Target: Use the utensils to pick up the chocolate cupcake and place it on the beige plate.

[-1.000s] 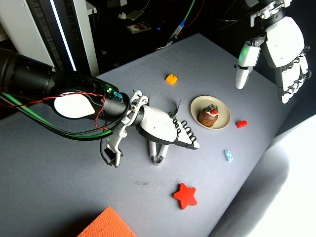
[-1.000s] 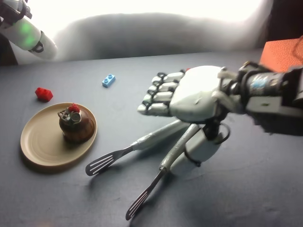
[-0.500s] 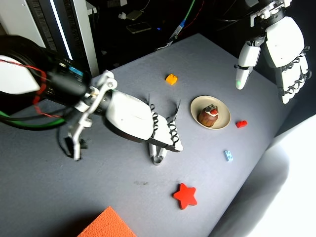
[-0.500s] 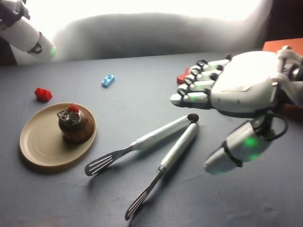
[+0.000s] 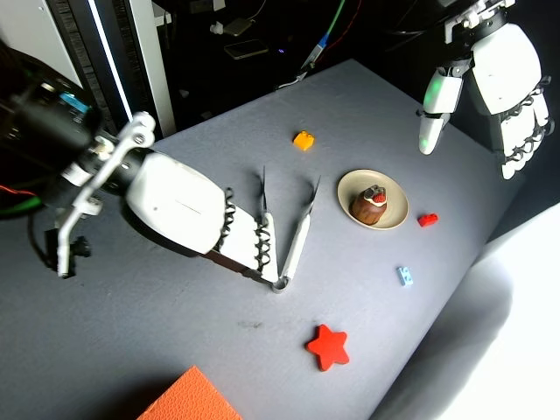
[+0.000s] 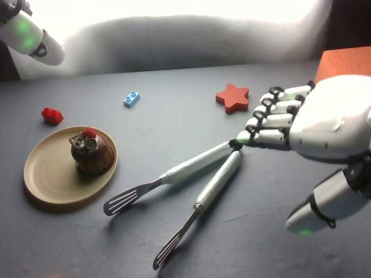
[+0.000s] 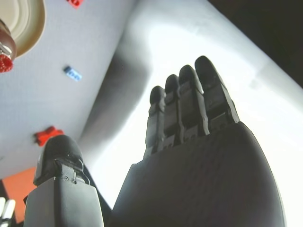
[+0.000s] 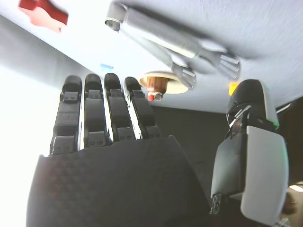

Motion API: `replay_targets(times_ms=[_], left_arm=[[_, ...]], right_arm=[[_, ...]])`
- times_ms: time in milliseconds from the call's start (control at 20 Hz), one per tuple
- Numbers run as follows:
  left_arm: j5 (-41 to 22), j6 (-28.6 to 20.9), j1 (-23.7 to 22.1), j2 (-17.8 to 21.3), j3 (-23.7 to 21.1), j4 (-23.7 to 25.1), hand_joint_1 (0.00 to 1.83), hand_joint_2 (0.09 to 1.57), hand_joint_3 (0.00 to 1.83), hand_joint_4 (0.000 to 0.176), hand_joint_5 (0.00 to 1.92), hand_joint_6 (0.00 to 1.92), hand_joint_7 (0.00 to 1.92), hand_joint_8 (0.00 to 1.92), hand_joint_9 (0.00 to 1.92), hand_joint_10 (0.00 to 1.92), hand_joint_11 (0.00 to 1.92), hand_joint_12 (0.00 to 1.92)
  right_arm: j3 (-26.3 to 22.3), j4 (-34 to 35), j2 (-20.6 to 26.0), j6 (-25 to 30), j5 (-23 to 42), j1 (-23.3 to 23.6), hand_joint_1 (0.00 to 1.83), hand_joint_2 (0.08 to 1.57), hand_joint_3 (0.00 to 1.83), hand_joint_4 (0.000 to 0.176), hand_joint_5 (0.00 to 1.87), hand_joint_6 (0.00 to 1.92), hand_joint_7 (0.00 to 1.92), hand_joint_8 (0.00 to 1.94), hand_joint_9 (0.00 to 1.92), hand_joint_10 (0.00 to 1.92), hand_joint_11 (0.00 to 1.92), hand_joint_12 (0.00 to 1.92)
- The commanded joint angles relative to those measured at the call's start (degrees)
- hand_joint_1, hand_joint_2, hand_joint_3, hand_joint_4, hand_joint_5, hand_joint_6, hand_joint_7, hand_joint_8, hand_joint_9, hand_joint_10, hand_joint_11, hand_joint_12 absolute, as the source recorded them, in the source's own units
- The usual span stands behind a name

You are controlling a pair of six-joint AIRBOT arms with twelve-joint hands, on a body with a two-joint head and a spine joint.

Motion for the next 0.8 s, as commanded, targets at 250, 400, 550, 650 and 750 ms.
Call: replay_targets(times_ms=[250,400,550,650,750], left_arm=[[-0.8,0.3,-1.5,1.5,-1.8,2.8,0.29,1.04,0.0,0.0,0.2,0.0,0.23,0.0,0.21,0.0,0.0,0.66],[-0.1,0.8,-1.5,1.4,-1.5,1.0,0.28,1.04,0.0,0.0,0.19,0.01,0.22,0.01,0.21,0.01,0.0,0.5],[-0.1,1.2,-2.1,1.4,-1.3,1.0,0.28,1.04,0.0,0.0,0.2,0.0,0.25,0.01,0.23,0.01,0.0,0.44],[-0.2,1.3,-2.3,1.4,-0.8,1.0,0.25,1.04,0.0,0.0,0.18,0.0,0.23,0.0,0.22,0.0,0.0,0.44],[-0.2,1.3,-2.3,1.4,-0.6,1.0,0.25,1.04,0.0,0.0,0.18,0.0,0.23,0.0,0.22,0.0,0.0,0.43]], right_arm=[[-2.9,-0.7,5.9,-1.1,17.9,-1.2,0.12,0.92,0.0,0.0,0.0,0.0,0.0,0.0,0.0,0.0,0.04,0.04],[-2.9,-0.7,6.0,-0.3,16.1,-1.6,0.1,0.92,0.0,0.0,0.0,0.0,0.0,0.0,0.0,0.0,0.02,0.04],[-2.9,-0.7,6.5,-0.3,16.7,-2.1,0.12,0.92,0.0,0.0,0.0,0.0,0.0,0.0,0.0,0.0,0.01,0.05],[-2.9,-0.7,6.8,-0.2,18.3,-2.3,0.11,0.92,0.0,0.0,0.0,0.0,0.0,0.0,0.0,0.0,0.0,0.17],[-2.9,-0.7,7.0,-0.3,19.9,-2.7,0.11,0.91,0.0,0.0,0.0,0.0,0.0,0.0,0.0,0.0,0.0,0.17]])
